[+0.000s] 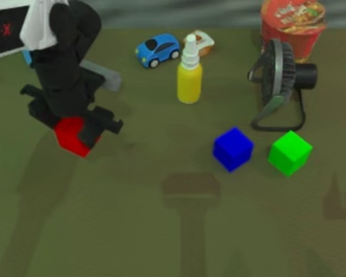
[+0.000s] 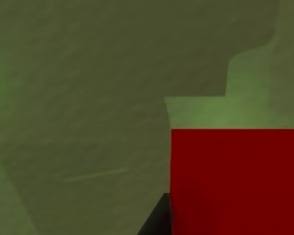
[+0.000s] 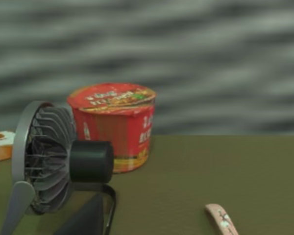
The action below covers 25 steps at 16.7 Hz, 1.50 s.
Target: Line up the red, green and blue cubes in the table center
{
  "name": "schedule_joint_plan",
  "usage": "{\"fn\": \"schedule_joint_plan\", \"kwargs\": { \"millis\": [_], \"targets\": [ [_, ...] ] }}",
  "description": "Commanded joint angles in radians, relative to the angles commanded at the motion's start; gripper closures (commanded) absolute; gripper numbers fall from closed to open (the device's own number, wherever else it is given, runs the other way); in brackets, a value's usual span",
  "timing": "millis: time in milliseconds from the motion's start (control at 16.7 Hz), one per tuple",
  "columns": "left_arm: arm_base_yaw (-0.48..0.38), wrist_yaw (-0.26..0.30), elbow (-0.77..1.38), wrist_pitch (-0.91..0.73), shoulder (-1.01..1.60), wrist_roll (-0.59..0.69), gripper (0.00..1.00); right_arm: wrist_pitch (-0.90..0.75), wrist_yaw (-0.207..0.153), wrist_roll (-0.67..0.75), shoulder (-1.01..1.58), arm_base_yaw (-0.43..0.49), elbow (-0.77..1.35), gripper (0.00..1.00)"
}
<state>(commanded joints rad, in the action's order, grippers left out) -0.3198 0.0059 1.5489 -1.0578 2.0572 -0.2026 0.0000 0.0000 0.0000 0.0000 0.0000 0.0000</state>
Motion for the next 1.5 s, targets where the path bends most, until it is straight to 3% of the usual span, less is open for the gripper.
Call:
{"fn": "schedule_joint_plan", "kwargs": {
  "millis": [420,660,1200,1500],
  "targets": [
    [-0.232,-0.008,-0.128,0.001,-0.103,0.601,1.0,0.0,0.0,0.0,0.0,0.0,0.0,0.0],
    [-0.329,-0.015,-0.184,0.015,-0.166,0.818,1.0,0.0,0.0,0.0,0.0,0.0,0.0,0.0],
    [-0.353,-0.017,-0.208,0.038,-0.177,0.865,1.0,0.0,0.0,0.0,0.0,0.0,0.0,0.0],
    [-0.35,-0.016,-0.304,0.211,-0.111,0.863,1.0,0.0,0.0,0.0,0.0,0.0,0.0,0.0]
  ]
}}
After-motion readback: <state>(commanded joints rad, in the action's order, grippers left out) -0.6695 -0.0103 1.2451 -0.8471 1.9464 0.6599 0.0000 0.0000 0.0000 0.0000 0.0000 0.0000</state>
